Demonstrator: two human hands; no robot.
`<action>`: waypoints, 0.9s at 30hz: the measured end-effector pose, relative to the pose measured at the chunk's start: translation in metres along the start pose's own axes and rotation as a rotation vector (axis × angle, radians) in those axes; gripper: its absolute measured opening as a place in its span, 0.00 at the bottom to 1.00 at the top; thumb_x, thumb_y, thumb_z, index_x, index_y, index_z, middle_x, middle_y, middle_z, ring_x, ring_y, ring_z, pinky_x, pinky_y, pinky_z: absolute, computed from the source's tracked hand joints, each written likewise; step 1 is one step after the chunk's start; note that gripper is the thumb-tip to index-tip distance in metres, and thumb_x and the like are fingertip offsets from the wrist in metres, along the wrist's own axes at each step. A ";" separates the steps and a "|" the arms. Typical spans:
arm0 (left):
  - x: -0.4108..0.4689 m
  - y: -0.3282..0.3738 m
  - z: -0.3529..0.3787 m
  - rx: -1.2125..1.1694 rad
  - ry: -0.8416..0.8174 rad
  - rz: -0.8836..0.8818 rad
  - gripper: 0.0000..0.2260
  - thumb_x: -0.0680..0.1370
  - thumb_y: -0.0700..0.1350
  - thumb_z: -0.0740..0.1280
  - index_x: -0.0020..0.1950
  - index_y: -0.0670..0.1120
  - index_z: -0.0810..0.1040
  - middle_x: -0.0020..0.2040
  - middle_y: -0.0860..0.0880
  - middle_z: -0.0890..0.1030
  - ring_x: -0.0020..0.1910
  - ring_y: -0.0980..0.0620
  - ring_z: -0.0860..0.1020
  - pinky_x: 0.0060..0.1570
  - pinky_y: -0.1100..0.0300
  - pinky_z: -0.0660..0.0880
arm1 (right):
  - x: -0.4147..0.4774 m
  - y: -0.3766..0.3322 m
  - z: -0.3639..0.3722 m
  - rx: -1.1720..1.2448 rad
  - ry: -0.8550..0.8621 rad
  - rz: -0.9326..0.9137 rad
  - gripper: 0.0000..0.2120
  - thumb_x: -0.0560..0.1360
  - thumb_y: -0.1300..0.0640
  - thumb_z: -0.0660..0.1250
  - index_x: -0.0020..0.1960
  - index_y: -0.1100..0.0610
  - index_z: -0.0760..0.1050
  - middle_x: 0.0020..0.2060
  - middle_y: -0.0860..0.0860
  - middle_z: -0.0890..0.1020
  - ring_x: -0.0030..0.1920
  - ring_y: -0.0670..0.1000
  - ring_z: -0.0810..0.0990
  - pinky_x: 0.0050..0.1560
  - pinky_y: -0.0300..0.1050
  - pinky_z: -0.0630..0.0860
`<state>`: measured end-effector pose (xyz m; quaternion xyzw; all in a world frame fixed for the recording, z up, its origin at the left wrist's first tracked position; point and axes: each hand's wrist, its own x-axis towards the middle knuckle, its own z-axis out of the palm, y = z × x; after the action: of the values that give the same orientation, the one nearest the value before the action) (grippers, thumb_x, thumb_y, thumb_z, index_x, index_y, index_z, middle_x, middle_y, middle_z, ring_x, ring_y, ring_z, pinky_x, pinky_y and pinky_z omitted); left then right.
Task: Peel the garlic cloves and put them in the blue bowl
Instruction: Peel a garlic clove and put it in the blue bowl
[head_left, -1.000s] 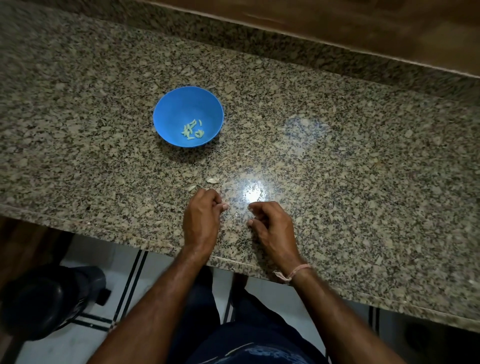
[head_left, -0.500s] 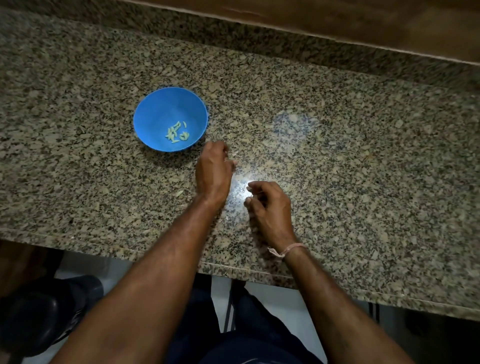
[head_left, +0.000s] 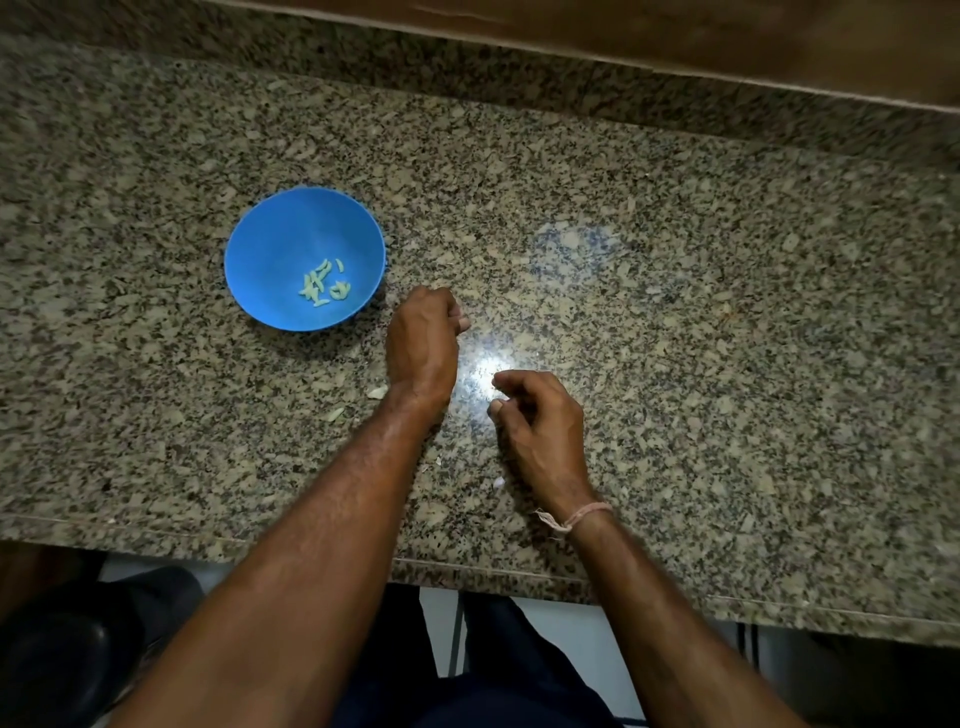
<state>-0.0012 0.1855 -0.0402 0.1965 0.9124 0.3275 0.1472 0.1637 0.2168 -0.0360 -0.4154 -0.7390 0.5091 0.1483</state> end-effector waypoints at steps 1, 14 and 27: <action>0.001 0.000 -0.001 -0.020 -0.012 -0.019 0.06 0.83 0.41 0.66 0.47 0.47 0.78 0.40 0.59 0.74 0.39 0.77 0.73 0.45 0.63 0.77 | 0.001 0.000 -0.001 0.002 -0.001 0.002 0.12 0.78 0.63 0.73 0.62 0.57 0.81 0.56 0.46 0.81 0.54 0.39 0.81 0.59 0.39 0.81; -0.121 -0.067 -0.106 -0.174 0.209 -0.076 0.05 0.80 0.41 0.72 0.46 0.48 0.78 0.50 0.50 0.80 0.45 0.54 0.77 0.43 0.76 0.70 | -0.071 0.029 -0.002 -0.863 -0.308 -0.188 0.39 0.83 0.33 0.40 0.83 0.55 0.31 0.81 0.52 0.30 0.81 0.54 0.30 0.80 0.67 0.37; -0.157 -0.102 -0.095 -0.154 0.111 -0.134 0.05 0.80 0.45 0.72 0.46 0.51 0.78 0.49 0.53 0.80 0.44 0.61 0.77 0.39 0.66 0.69 | -0.052 -0.009 0.070 -0.733 -0.358 -0.314 0.38 0.86 0.36 0.45 0.83 0.56 0.32 0.82 0.53 0.31 0.81 0.53 0.30 0.81 0.65 0.37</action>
<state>0.0724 -0.0093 -0.0145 0.1047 0.9025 0.3963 0.1325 0.1462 0.1322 -0.0477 -0.2284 -0.9391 0.2486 -0.0638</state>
